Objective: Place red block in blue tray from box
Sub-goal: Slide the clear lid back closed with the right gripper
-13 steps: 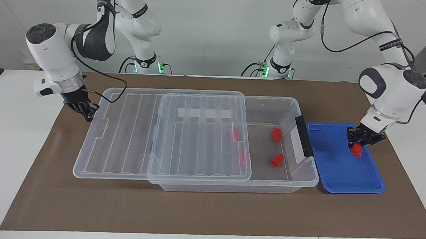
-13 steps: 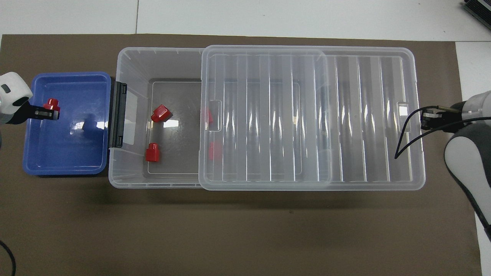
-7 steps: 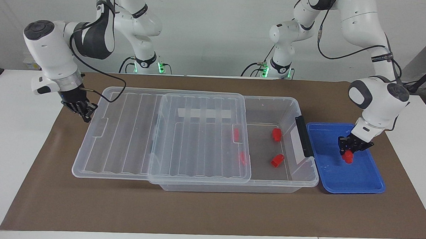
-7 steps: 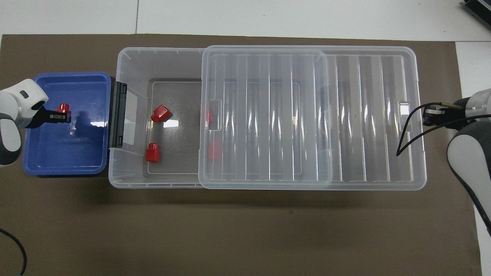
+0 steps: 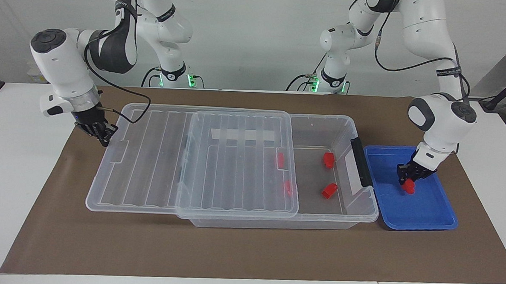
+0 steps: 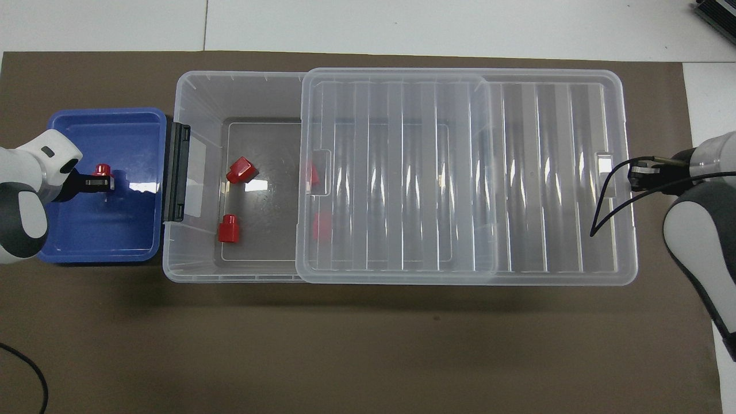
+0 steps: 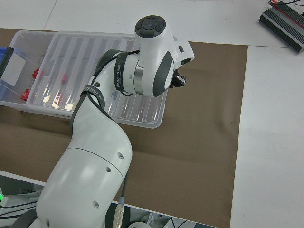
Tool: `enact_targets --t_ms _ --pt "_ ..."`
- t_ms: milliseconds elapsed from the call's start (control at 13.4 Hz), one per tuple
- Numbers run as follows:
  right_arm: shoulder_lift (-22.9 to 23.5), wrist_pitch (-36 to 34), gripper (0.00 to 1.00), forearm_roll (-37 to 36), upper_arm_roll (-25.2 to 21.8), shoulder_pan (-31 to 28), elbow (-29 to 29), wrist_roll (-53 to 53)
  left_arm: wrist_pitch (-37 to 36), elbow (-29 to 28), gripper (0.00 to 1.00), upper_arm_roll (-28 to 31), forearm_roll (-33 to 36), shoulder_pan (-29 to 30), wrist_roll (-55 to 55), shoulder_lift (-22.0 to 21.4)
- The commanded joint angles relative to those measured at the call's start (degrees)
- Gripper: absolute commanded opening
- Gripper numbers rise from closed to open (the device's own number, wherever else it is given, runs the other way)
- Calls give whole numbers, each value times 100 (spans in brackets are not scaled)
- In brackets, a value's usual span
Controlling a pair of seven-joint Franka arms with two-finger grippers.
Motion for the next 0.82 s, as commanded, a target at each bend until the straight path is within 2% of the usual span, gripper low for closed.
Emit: enact_targets --t_ms 0,744 --pt "-60 -111 0 49 45 217 -112 -140 216 -137 0 -9 91 32 -96 -26" --pt "-130 -199 0 84 45 1553 -182 -79 532 -357 0 -9 91 32 -70 26"
